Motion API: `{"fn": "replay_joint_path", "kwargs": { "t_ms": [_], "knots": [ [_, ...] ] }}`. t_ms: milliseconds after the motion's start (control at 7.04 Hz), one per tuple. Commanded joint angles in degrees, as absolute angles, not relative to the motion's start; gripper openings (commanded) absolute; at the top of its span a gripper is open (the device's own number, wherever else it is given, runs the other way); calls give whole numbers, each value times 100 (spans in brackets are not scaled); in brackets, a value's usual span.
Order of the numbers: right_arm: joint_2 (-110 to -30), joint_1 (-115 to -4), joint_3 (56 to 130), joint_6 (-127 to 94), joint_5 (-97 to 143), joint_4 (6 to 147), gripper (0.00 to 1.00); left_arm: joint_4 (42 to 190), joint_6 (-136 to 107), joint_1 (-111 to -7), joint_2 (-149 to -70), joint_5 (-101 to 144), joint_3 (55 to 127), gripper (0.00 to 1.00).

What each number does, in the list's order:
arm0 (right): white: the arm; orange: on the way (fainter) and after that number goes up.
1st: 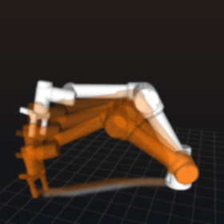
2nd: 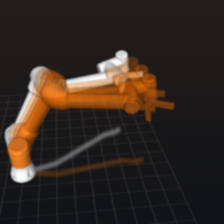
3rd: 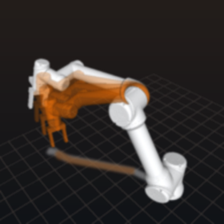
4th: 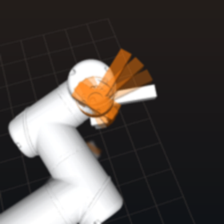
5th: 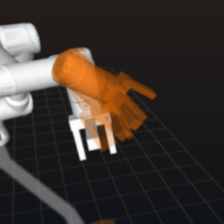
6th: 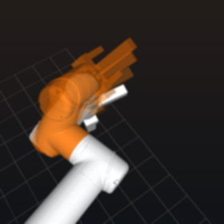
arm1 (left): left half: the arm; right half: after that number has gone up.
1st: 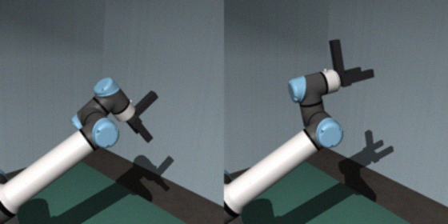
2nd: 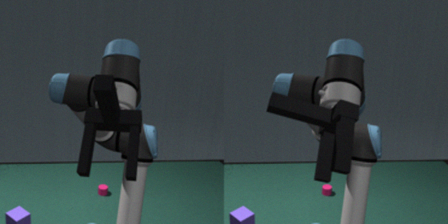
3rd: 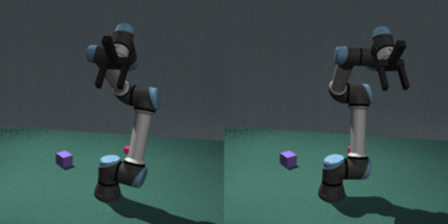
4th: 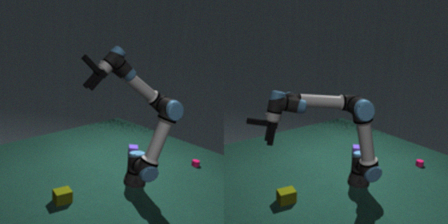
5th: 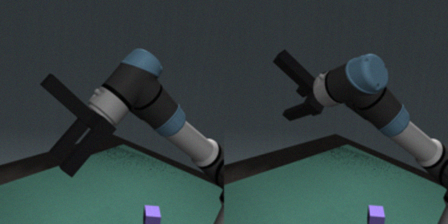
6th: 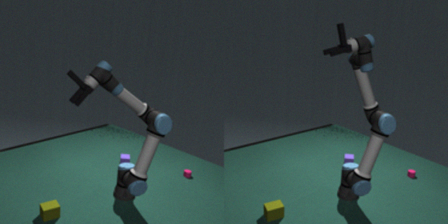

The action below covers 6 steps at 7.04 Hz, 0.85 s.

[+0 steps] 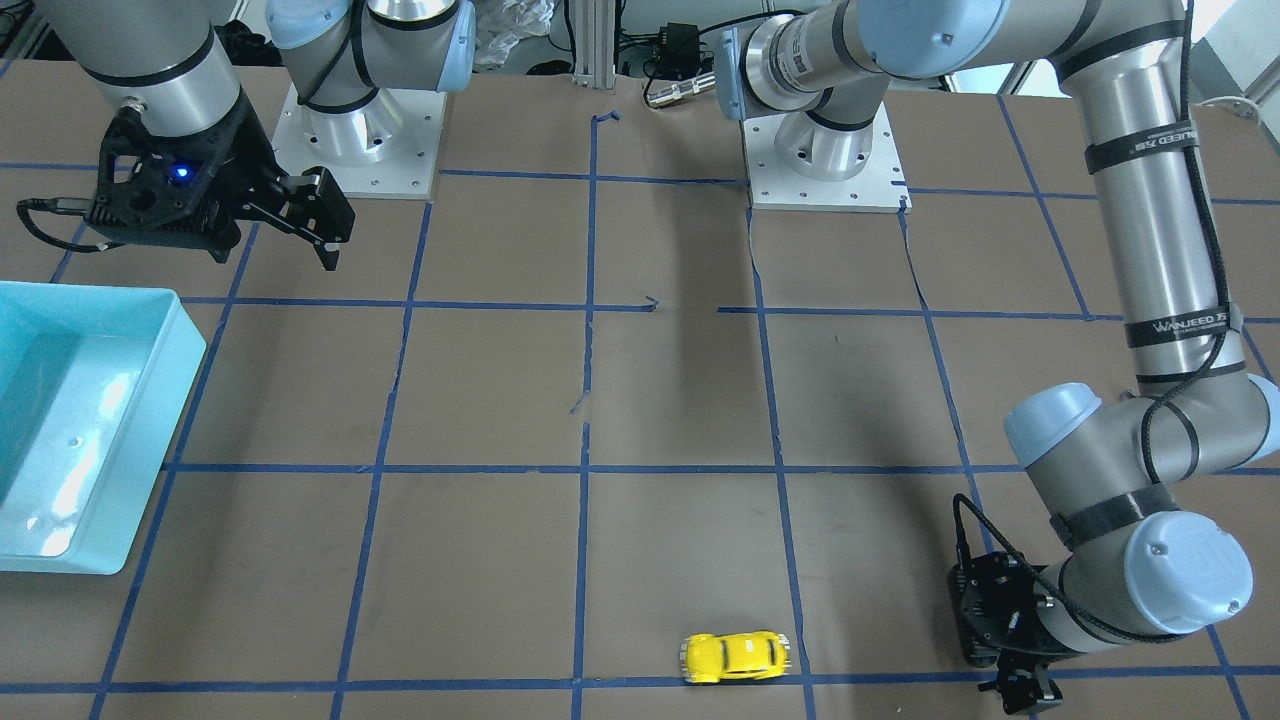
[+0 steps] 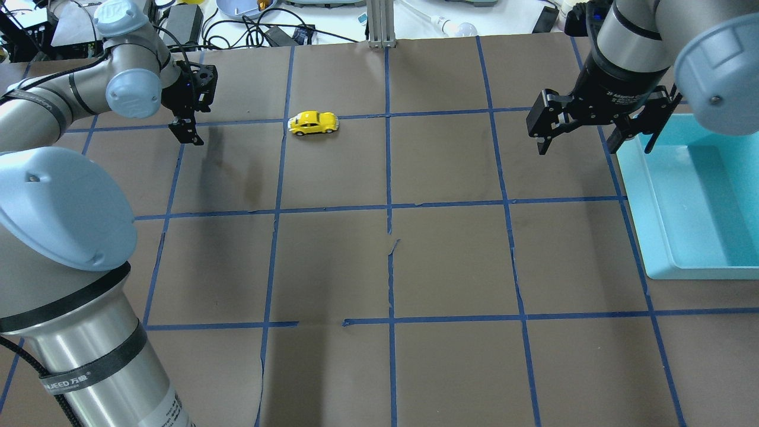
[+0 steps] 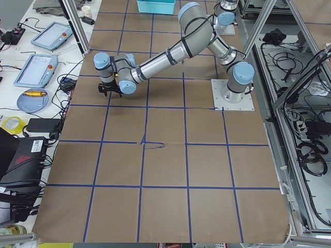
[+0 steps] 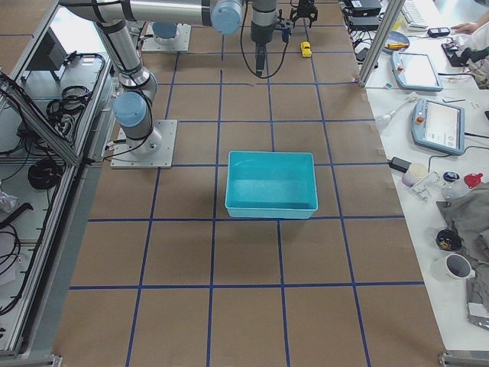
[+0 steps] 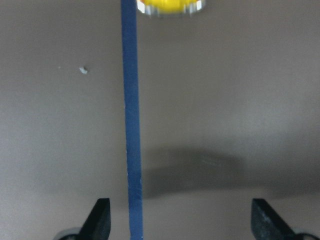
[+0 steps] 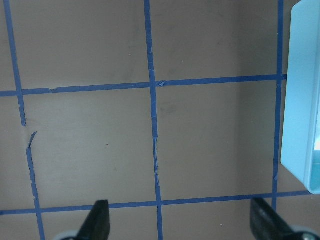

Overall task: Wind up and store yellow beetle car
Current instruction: 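Raise the left gripper away as the car rolls toward the right arm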

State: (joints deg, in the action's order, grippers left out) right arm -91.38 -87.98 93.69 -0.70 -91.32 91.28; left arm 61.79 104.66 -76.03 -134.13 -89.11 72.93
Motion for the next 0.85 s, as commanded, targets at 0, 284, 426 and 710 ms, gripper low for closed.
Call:
{"fn": "replay_joint_path", "kwargs": {
  "t_ms": [0, 284, 426, 710],
  "knots": [
    [-9132, -8798, 9369, -70, -9132, 9132, 100, 6240, 10355, -7620, -13281, -8930, 7295, 100],
    [-9132, -8798, 9378, -70, -9132, 9132, 100, 6345, 8904, -7838, -12878, -8930, 7391, 100],
    [-9123, -8798, 9369, -70, -9132, 9132, 100, 6433, 7955, -8005, -12589, -8938, 7557, 100],
    [-9123, -8798, 9369, -70, -9132, 9140, 100, 6696, 5673, -8077, -12026, -8974, 7707, 100]
  ]
}}
